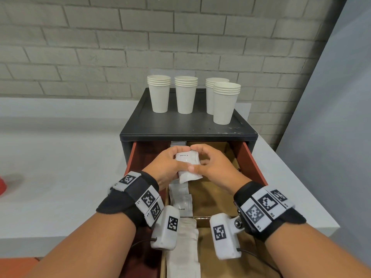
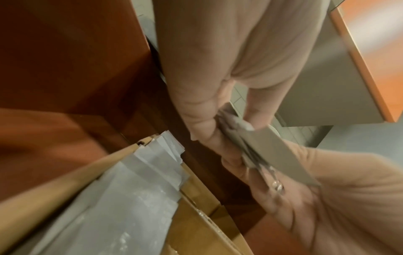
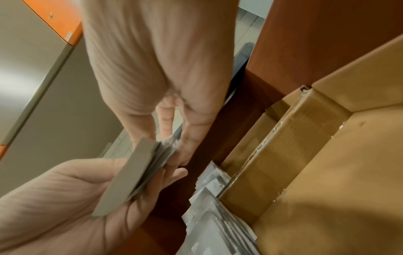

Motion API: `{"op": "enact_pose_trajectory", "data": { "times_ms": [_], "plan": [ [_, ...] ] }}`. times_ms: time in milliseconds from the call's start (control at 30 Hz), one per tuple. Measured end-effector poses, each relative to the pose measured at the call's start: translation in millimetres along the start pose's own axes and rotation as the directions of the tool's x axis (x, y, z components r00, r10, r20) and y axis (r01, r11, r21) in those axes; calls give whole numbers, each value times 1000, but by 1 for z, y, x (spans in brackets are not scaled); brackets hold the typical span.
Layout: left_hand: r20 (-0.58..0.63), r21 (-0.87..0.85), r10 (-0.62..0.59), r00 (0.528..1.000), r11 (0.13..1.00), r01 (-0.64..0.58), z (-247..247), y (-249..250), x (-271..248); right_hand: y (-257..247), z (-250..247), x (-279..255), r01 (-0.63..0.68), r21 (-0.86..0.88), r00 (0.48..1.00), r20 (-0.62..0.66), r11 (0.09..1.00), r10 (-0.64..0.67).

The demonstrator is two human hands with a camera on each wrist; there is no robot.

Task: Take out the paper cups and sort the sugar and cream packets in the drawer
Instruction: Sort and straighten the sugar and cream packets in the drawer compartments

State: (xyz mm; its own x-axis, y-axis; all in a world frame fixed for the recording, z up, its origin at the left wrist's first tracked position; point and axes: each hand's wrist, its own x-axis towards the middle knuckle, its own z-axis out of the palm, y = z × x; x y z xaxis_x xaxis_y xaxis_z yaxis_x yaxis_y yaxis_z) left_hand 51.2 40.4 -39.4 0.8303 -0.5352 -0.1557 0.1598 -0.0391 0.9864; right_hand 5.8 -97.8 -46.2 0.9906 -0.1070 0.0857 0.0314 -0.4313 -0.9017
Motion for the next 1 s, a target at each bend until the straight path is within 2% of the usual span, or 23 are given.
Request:
{"op": "enact_pose_trajectory", "data": {
  "times_ms": [133, 267, 533, 700, 867, 1000],
  "plan": [
    [-9, -79, 18, 1000, 997, -18, 0, 2, -1, 0, -2, 0, 12, 16, 999, -34, 1000, -12],
    [89, -138, -2, 996, 990, 14, 2, 3, -2, 1, -2, 1, 32, 17, 995, -95, 999, -30],
    [112, -30, -56, 992, 998, 60, 0, 1, -3, 0, -2, 4, 135, -188, 974, -157, 973, -165],
    [120, 1, -51, 991, 999, 51, 4, 1, -2, -1, -7, 7, 182, -62, 942, -276, 981, -192],
    [73, -11, -73, 995, 997, 74, 4, 0, 1, 1, -15, 9, 143, 87, 913, -396, 986, -98],
    [19, -49, -96, 995, 994, 97, 4, -2, 4, 3, -20, 8, 85, 154, 900, -437, 984, -9]
  ]
}}
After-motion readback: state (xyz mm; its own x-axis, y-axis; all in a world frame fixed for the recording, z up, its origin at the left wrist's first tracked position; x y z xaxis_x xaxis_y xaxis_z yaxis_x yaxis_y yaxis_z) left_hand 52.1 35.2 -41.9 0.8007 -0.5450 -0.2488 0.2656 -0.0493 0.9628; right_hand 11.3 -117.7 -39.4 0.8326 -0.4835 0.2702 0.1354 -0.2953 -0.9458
